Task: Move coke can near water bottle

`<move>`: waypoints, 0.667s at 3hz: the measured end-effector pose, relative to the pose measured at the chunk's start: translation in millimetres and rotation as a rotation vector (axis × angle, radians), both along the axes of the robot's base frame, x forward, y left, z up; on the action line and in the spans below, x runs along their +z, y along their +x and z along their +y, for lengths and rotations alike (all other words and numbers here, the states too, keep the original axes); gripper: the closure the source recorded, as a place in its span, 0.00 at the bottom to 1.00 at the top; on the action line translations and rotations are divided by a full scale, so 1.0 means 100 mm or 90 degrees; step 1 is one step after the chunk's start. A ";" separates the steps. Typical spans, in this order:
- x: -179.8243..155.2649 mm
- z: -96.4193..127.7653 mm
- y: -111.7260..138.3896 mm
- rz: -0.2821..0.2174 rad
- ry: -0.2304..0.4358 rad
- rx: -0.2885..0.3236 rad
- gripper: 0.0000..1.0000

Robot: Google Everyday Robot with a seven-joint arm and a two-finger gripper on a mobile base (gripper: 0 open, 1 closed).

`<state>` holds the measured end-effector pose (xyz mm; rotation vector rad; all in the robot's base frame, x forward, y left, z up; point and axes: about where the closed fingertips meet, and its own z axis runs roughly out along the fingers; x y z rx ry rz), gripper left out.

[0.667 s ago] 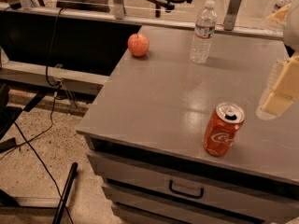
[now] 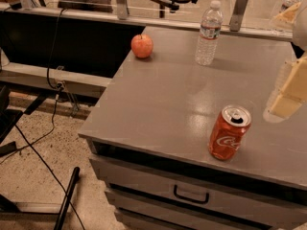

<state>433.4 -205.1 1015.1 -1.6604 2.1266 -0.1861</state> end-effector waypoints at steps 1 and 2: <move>-0.19 -0.01 0.00 0.014 0.052 0.005 0.00; -0.48 0.18 -0.16 0.072 0.136 0.023 0.00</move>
Offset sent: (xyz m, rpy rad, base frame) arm -0.0324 0.0335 -0.0773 0.3273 0.2229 0.0601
